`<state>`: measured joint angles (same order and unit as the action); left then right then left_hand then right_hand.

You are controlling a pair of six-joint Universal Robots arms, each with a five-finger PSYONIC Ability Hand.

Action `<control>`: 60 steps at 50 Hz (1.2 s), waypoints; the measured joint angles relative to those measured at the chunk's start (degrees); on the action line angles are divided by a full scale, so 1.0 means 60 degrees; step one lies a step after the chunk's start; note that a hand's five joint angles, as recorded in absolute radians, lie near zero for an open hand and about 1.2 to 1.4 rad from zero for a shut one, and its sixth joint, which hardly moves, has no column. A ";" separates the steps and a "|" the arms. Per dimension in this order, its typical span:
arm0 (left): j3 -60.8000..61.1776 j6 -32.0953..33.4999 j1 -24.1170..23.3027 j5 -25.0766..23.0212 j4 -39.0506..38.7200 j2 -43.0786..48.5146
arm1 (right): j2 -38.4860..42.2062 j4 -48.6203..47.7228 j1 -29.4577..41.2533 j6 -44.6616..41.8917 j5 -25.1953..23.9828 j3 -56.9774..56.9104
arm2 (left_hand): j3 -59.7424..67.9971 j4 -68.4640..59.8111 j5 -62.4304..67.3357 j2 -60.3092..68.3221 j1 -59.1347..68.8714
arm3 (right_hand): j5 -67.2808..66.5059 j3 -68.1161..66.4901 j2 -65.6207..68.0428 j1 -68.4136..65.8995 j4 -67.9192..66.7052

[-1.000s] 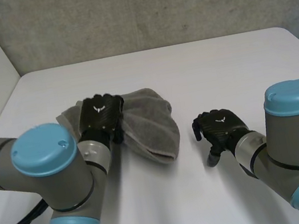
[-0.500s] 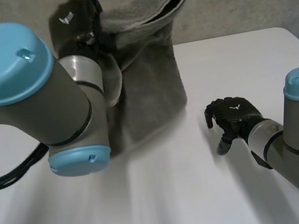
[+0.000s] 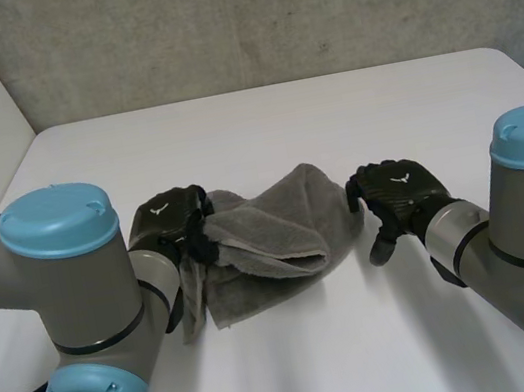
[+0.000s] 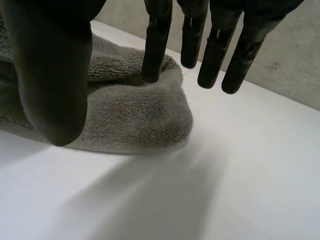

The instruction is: Fold the towel.

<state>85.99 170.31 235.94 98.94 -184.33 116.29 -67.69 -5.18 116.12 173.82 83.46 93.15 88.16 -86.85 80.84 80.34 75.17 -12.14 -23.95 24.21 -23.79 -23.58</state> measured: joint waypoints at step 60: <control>-0.1435 -0.1407 0.0624 -0.0508 -0.1166 -0.2848 | 0.2508 0.1928 0.1315 -0.0253 -0.0284 -1.0128 | 0.0012 0.0015 0.0657 0.0510 0.0542 | -0.8673 -0.8532 0.8567 -0.7765 -0.8658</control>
<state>77.38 161.86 239.69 95.89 -191.33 99.20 -52.64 6.39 124.01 172.30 81.75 32.38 88.23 -86.76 84.78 83.40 78.43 -64.18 -75.14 75.61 -70.38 -75.53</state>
